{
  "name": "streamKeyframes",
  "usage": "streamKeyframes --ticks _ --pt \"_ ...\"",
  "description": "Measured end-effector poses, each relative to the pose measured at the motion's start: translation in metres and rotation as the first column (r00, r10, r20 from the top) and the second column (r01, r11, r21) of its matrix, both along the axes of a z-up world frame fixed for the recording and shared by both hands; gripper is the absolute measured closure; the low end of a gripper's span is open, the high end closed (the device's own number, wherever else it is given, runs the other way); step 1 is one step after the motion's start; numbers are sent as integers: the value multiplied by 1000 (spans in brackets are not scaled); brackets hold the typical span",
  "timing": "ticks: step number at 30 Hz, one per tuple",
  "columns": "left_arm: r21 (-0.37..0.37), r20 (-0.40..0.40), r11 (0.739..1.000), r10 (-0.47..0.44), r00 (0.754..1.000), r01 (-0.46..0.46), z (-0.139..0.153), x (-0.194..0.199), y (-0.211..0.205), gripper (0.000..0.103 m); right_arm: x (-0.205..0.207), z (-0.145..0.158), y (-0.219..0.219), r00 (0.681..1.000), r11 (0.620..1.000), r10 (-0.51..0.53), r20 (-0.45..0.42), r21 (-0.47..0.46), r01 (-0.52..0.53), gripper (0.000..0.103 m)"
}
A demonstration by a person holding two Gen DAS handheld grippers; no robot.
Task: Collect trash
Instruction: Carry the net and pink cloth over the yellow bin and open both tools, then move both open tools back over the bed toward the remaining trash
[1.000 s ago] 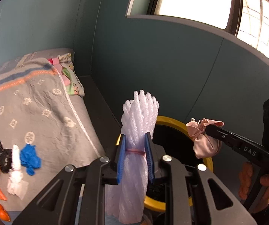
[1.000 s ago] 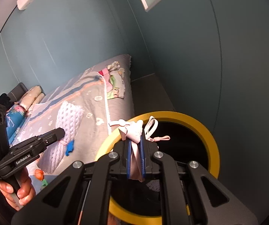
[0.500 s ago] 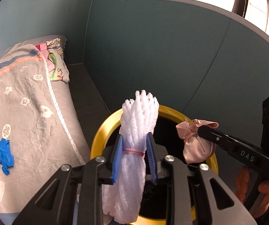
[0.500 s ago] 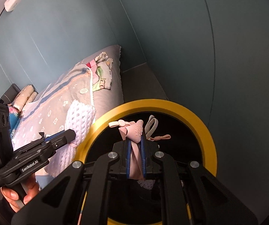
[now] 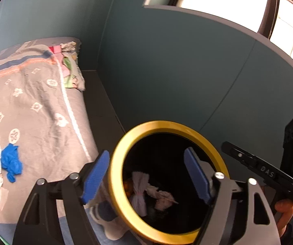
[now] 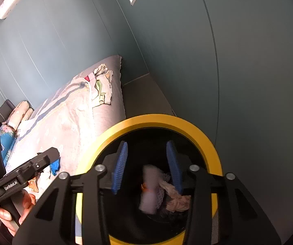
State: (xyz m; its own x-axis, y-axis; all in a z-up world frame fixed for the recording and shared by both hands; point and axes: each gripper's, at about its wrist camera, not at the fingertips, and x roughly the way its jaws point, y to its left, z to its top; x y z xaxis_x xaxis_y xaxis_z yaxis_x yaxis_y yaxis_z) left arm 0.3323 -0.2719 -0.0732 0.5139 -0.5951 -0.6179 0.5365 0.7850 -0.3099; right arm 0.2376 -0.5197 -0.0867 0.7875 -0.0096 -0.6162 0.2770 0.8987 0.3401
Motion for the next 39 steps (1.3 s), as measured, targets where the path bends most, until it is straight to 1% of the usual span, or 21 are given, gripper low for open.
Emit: streamKeyframes --ticks 2,4,12,15,18,22,24,28,29,35,39 --pt "5 12 1000 26 1000 -26 3 -1 11 25 -1 2 3 1000 1000 6 8 0 -6 59" --pt "7 21 999 51 998 -51 7 -2 24 22 -2 5 7 1000 1000 15 17 1 -15 56" --pt "29 69 989 145 987 -148 22 -11 80 18 0 21 46 994 995 99 55 -17 -98 52" --pt "42 84 981 183 979 -187 25 -13 102 17 3 28 64 988 991 136 71 -27 -134 51" --pt "49 91 973 220 971 -225 28 -13 126 16 3 33 78 982 985 171 81 -27 -169 47" --pt "54 106 959 273 956 -280 31 -15 160 13 7 41 100 972 976 216 87 -34 -214 45" --pt "55 112 952 295 949 -302 33 -14 174 13 4 45 115 965 969 245 93 -28 -244 42" --pt "67 120 933 345 931 -354 34 -12 204 12 7 51 143 950 955 297 100 -33 -295 41" --pt "70 118 928 357 927 -366 33 -11 210 12 2 53 145 947 952 305 101 -36 -303 40" --pt "70 89 896 432 897 -438 28 0 253 11 7 55 186 919 924 382 98 -47 -379 38" --pt "90 77 875 471 879 -476 19 10 279 11 8 56 209 900 906 424 95 -49 -421 37"
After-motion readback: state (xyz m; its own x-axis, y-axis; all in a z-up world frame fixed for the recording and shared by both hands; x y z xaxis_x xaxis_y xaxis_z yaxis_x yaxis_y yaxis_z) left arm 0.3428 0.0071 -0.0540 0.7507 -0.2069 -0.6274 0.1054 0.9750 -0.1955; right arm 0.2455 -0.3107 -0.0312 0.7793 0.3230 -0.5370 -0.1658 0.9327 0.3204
